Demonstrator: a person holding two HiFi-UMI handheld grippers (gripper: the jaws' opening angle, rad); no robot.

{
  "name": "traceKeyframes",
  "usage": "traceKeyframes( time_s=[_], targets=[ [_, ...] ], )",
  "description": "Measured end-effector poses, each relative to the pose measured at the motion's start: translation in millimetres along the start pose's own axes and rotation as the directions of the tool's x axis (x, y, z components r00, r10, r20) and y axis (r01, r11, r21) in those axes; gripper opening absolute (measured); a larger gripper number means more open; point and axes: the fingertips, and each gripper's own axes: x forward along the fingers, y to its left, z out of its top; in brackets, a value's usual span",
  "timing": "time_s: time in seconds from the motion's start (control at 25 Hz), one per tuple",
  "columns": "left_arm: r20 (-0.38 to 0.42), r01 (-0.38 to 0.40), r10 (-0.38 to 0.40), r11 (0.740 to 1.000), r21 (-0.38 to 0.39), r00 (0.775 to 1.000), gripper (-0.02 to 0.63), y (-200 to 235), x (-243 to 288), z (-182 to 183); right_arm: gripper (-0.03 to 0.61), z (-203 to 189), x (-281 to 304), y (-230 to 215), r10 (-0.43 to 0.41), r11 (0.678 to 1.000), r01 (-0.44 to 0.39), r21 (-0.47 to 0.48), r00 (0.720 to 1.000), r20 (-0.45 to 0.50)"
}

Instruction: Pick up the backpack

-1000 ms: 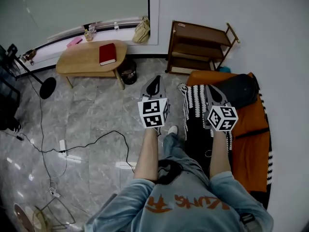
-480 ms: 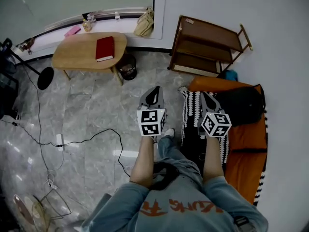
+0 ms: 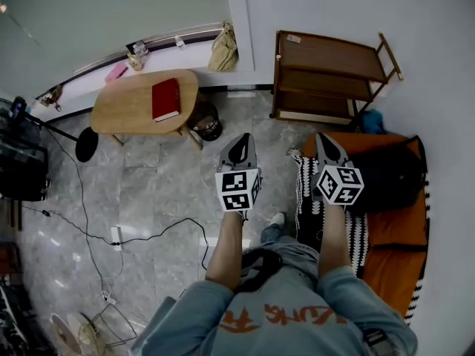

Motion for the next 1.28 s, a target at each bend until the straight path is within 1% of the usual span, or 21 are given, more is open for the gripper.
traceKeyframes(
  time_s=[0.16,0.44,0.64,0.84,0.96,1.04,1.12,1.2,1.28],
  targets=[
    [-0.004,0.013,-0.013,1.000,0.023,1.000,0.021,-7.0,33.4,10.5,-0.002,17.1,20.2,-27.6,-0.014,1.000,0.014,0.021,1.000,0.027],
    [-0.016,0.036,-0.035,0.999,0.041,0.999,0.020,-16.5,73.9,17.0,-0.002,31.0,37.5,-74.9,-0.069,0.996,0.066,0.063,0.996,0.049],
    [0.009,0.052,-0.053,0.998,0.048,0.999,0.020,-24.6,84.5,27.1,-0.002,43.5,36.1,-83.6,-0.076,0.996,0.072,0.051,0.994,0.077],
    [0.026,0.090,-0.092,0.994,0.061,0.995,0.021,-36.4,94.4,36.4,-0.002,55.7,33.3,-90.8,-0.094,0.995,0.090,0.047,0.990,0.102],
    [0.022,0.143,-0.144,0.989,0.032,0.989,0.021,-41.5,102.7,32.7,-0.002,52.2,30.2,-98.3,-0.117,0.993,0.113,0.043,0.988,0.102],
    [0.045,0.200,-0.199,0.980,-0.007,0.979,0.020,-48.1,111.1,35.4,-0.002,53.6,24.6,-113.6,-0.156,0.987,0.151,0.052,0.982,0.107],
    [0.065,0.240,-0.238,0.970,-0.030,0.969,0.020,-55.9,125.1,40.8,-0.002,60.8,18.5,-132.5,-0.198,0.979,0.192,0.061,0.973,0.120],
    [0.061,0.273,-0.271,0.961,-0.035,0.961,0.020,-69.3,142.2,43.3,-0.002,67.2,11.8,-151.9,-0.241,0.970,0.233,0.072,0.961,0.132],
    [0.042,0.322,-0.321,0.946,-0.026,0.946,0.020,-91.9,158.7,41.8,-0.002,68.9,4.7,-170.6,-0.282,0.958,0.272,0.088,0.950,0.136]
  ],
)
